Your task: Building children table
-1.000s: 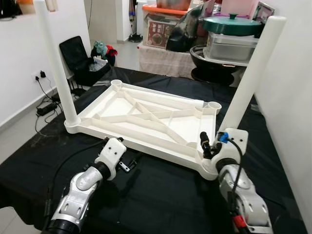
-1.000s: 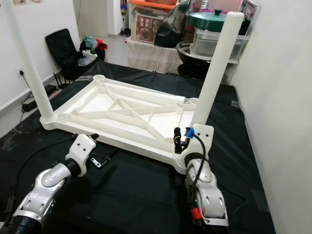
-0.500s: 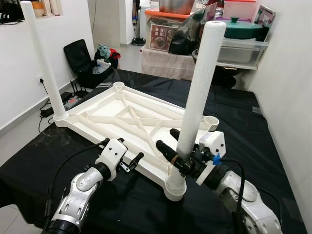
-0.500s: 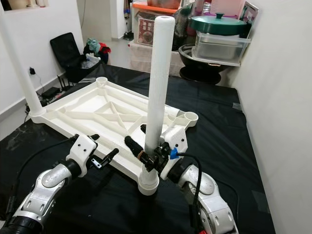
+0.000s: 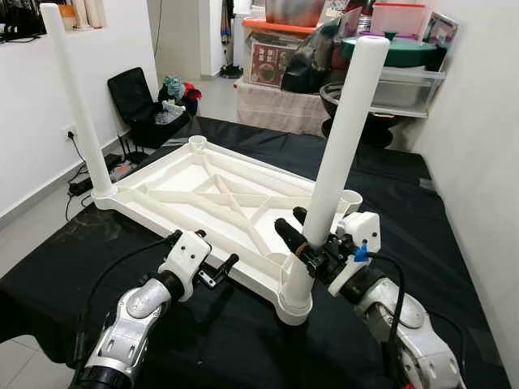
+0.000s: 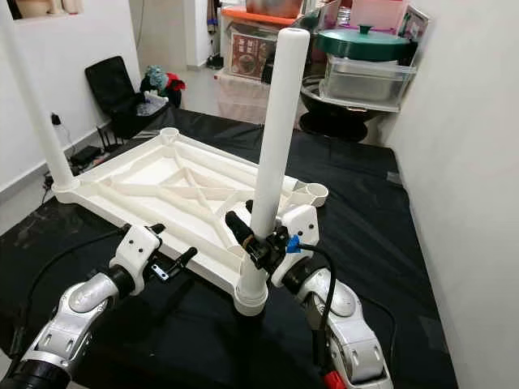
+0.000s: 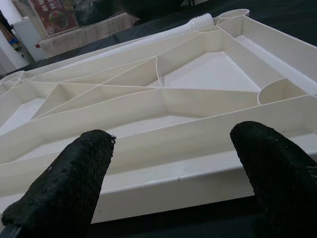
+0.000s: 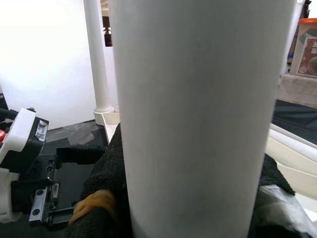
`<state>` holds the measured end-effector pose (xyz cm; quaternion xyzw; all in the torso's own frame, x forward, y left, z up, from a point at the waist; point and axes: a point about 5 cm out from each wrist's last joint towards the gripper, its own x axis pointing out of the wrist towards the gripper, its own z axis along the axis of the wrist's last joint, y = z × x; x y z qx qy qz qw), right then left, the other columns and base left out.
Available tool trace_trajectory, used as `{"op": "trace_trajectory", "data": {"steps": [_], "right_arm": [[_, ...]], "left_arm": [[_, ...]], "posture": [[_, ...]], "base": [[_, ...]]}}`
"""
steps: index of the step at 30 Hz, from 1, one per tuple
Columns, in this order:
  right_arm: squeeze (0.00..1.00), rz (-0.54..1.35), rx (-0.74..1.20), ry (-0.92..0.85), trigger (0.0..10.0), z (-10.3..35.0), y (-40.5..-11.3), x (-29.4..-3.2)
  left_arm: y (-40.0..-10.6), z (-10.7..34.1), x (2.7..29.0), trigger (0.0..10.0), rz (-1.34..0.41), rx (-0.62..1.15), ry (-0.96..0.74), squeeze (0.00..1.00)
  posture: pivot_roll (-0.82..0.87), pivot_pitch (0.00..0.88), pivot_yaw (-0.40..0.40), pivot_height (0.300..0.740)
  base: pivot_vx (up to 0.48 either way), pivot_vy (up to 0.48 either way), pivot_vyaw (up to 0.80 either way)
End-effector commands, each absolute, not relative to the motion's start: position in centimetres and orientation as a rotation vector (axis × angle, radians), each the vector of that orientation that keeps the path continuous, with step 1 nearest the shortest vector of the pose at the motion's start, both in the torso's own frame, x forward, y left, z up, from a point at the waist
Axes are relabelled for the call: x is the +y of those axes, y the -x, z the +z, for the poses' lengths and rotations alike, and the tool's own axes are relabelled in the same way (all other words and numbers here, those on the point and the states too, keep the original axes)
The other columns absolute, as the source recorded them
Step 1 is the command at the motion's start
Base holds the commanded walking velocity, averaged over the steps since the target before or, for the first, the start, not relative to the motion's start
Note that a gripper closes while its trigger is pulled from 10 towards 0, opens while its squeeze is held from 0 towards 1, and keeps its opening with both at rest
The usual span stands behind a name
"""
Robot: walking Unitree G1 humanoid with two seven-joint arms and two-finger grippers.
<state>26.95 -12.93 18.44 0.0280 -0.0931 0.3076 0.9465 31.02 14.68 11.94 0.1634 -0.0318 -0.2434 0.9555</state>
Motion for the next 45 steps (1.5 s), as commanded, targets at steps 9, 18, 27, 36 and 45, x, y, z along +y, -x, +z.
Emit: {"op": "trace_trajectory", "data": {"steps": [9, 18, 27, 36, 45], "right_arm": [[0.00, -0.151, 0.125, 0.070, 0.0, 14.4, -30.1, -19.1], [0.00, -0.288, 0.156, 0.008, 0.0, 13.1, -29.2, -17.8], [0.62, -0.225, 0.138, -0.022, 10.0, 13.8, -30.1, -17.3], [0.00, 0.126, -0.009, -0.086, 10.0, 16.4, -30.0, -14.6], [0.00, 0.752, -0.159, 0.031, 9.8, 18.2, -26.0, -11.1]], "left_arm": [[-31.0, 11.6, 14.4, 10.0, -0.503, -0.056, -0.332, 0.00], [-30.9, 11.6, 14.2, 10.0, -0.509, -0.057, -0.334, 0.00], [-30.9, 11.6, 14.3, 10.0, -0.510, -0.057, -0.335, 0.00], [-30.9, 11.6, 14.3, 10.0, -0.510, -0.058, -0.335, 0.00], [-31.0, 11.7, 14.4, 10.0, -0.509, -0.060, -0.335, 0.00]], "posture": [[0.04, 0.000, -0.089, 0.740], [0.04, 0.000, -0.082, 0.740], [0.04, 0.000, -0.083, 0.740], [0.04, 0.000, -0.080, 0.740], [0.05, 0.000, -0.089, 0.740]], "base": [[0.000, 0.000, 0.00], [0.000, 0.000, 0.00], [0.000, 0.000, 0.00], [0.000, 0.000, 0.00], [0.000, 0.000, 0.00]]}}
